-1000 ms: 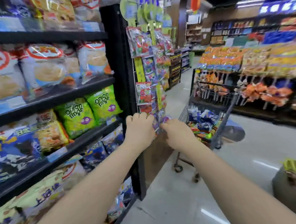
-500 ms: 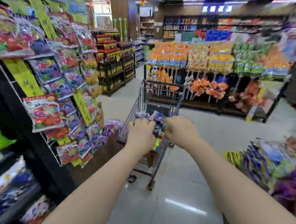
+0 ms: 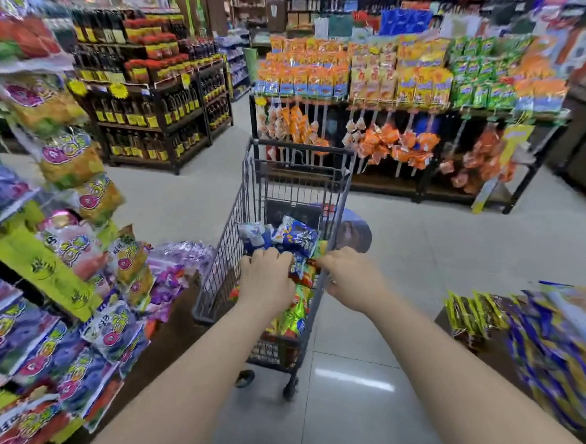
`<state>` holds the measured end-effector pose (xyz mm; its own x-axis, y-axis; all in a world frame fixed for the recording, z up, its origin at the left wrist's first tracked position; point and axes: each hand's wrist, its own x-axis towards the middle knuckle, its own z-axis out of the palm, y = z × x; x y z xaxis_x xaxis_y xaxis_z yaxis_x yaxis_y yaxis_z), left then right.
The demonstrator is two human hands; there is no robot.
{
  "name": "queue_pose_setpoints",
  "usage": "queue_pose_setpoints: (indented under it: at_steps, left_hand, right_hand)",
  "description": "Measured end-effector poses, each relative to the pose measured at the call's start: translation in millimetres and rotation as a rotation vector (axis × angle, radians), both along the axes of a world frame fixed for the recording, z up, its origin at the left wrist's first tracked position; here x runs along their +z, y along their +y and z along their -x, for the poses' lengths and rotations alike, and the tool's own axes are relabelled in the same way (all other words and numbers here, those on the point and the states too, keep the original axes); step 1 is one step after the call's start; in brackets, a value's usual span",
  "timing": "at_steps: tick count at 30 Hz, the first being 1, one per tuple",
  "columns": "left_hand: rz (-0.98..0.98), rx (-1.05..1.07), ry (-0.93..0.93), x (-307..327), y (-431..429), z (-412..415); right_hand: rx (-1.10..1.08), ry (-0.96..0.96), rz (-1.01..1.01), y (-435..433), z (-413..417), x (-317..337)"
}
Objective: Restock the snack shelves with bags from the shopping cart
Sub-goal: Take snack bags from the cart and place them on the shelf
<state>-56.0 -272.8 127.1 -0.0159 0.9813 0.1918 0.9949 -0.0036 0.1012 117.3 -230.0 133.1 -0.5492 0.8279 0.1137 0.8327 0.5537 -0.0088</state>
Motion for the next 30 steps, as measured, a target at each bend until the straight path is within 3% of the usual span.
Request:
queue_pose_setpoints:
  at_steps: [9, 19, 30]
  left_hand:
    - [0.161, 0.066, -0.078, -53.3, 135.8, 61.9]
    - [0.33, 0.149, -0.128, -117.4, 263.1, 55.9]
    - [0.542, 0.463, -0.33, -208.6, 431.7, 41.8]
  right_hand:
    - [-0.056, 0.133, 0.153, 133.1, 45.7, -62.9]
    - [-0.027, 0.016, 0.321, 284.5, 58.1, -115.5]
    - [0.041, -0.072, 0.582, 508.1, 70.4, -202.4]
